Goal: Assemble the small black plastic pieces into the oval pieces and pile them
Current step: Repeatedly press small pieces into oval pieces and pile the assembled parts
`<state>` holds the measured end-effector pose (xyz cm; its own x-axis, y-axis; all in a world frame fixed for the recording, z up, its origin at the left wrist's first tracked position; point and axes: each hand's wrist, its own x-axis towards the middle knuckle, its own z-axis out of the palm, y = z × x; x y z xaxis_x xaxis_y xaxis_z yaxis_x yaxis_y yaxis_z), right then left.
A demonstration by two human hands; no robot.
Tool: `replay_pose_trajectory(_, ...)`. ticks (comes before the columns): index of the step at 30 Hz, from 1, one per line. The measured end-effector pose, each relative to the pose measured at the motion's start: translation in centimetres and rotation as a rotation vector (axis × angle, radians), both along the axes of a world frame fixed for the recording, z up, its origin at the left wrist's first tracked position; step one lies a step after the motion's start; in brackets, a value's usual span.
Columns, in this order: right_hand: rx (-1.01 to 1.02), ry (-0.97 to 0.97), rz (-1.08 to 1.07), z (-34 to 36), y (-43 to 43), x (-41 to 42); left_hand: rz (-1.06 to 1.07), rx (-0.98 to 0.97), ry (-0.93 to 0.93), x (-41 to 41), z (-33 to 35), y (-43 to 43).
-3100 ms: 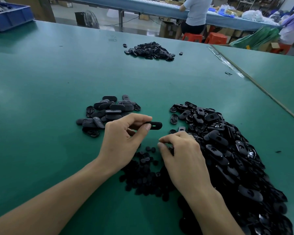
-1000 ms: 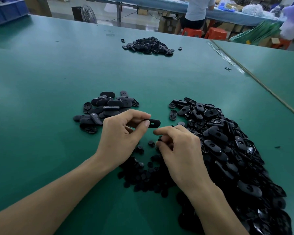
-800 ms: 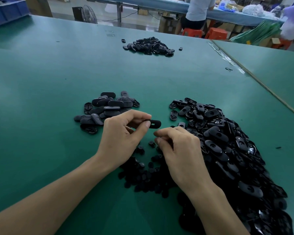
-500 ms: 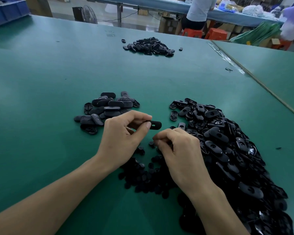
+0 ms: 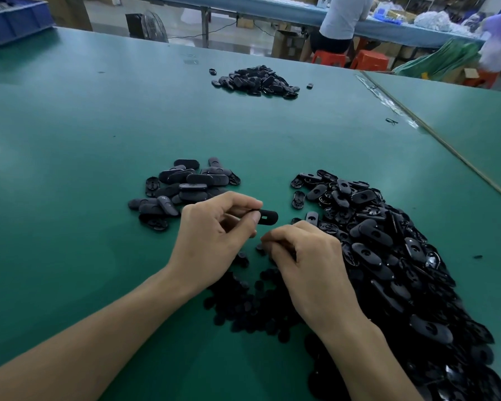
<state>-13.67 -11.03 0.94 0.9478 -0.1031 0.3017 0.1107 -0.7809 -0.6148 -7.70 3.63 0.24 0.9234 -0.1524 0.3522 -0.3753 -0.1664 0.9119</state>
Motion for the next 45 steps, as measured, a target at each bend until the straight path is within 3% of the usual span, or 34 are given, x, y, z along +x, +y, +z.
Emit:
replay_pose_trajectory(19,0.136,-0.111,-0.035,0.21,0.15,-0.04,0.001,0.054,-0.071,0.06,-0.16,-0.06)
replay_pose_trajectory(29,0.128,-0.138,-0.046,0.15,-0.03,-0.01,-0.076,0.1,-0.198,0.08,-0.62,0.01)
replay_pose_trajectory(45,0.191,-0.131,-0.051,0.47,0.19,-0.05,-0.124,0.082,-0.208,0.24,-0.82,0.11)
